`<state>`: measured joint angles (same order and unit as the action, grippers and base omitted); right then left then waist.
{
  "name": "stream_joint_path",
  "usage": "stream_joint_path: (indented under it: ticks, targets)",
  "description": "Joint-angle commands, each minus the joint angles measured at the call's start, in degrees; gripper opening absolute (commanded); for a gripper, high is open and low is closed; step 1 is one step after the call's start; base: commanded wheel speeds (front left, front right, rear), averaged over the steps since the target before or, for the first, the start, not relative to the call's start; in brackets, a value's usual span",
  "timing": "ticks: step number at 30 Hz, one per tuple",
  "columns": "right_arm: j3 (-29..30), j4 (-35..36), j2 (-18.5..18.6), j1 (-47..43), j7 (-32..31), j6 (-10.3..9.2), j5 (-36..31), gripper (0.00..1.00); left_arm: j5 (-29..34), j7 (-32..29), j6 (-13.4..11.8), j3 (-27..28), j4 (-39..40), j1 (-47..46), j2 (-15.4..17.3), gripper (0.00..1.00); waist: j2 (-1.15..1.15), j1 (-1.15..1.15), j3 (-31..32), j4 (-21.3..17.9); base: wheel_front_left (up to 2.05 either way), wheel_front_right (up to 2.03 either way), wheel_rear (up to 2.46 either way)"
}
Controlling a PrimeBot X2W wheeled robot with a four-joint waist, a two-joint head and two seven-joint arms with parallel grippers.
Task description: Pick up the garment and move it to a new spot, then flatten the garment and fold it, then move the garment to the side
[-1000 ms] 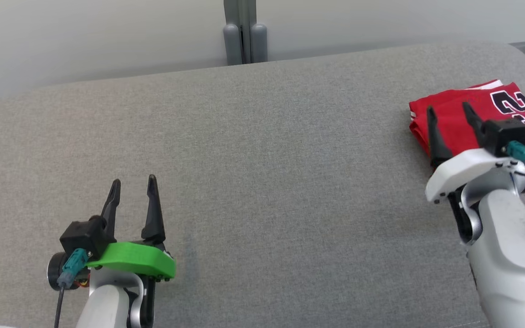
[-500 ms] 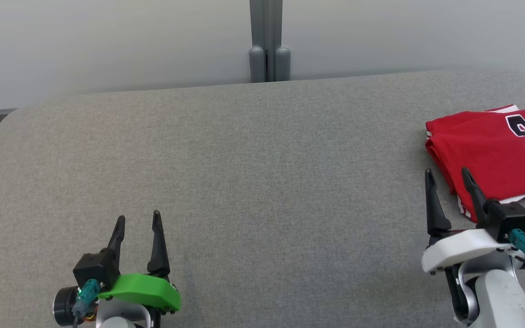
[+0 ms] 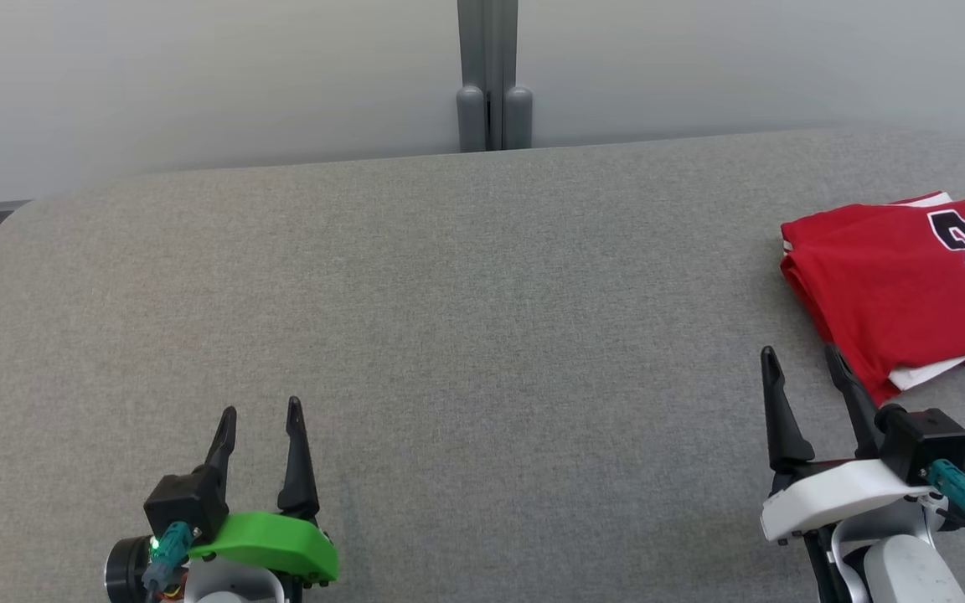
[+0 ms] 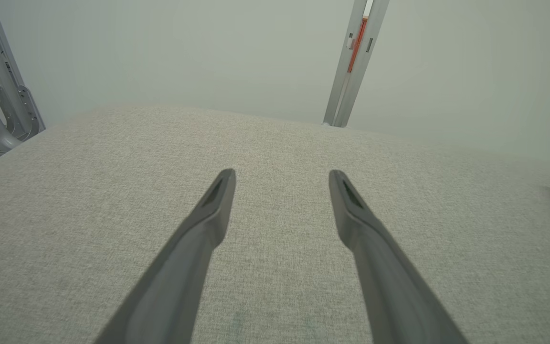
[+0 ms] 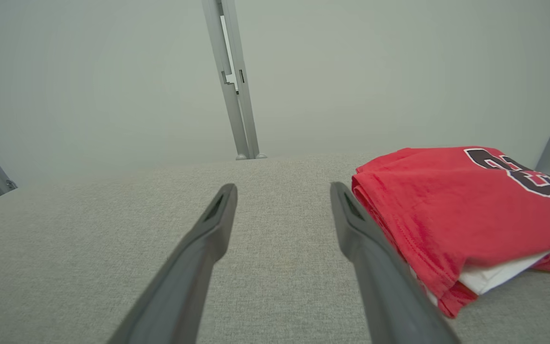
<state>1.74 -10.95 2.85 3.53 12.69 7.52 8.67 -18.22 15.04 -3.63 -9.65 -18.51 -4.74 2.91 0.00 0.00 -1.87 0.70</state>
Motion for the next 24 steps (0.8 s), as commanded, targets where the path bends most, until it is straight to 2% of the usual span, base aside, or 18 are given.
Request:
stream_joint_path:
  ticks: [1, 24]
  targets:
    - [0.0, -0.1, 0.1, -0.9, 0.2, -0.06, 0.4, 1.0, 0.0, 0.2, -0.5, 0.0, 0.2, 0.4, 0.1, 1.0, 0.0, 0.0, -0.1, 0.0, 0.0, 0.0, 0.0]
    - [-0.3, -0.4, 0.1, -0.9, -0.2, -0.06, 0.7, 1.0, 1.2, 0.2, -0.8, -0.3, -0.7, -0.2, 0.0, 1.0, 0.0, 0.0, -0.5, 0.0, 0.0, 0.0, 0.0]
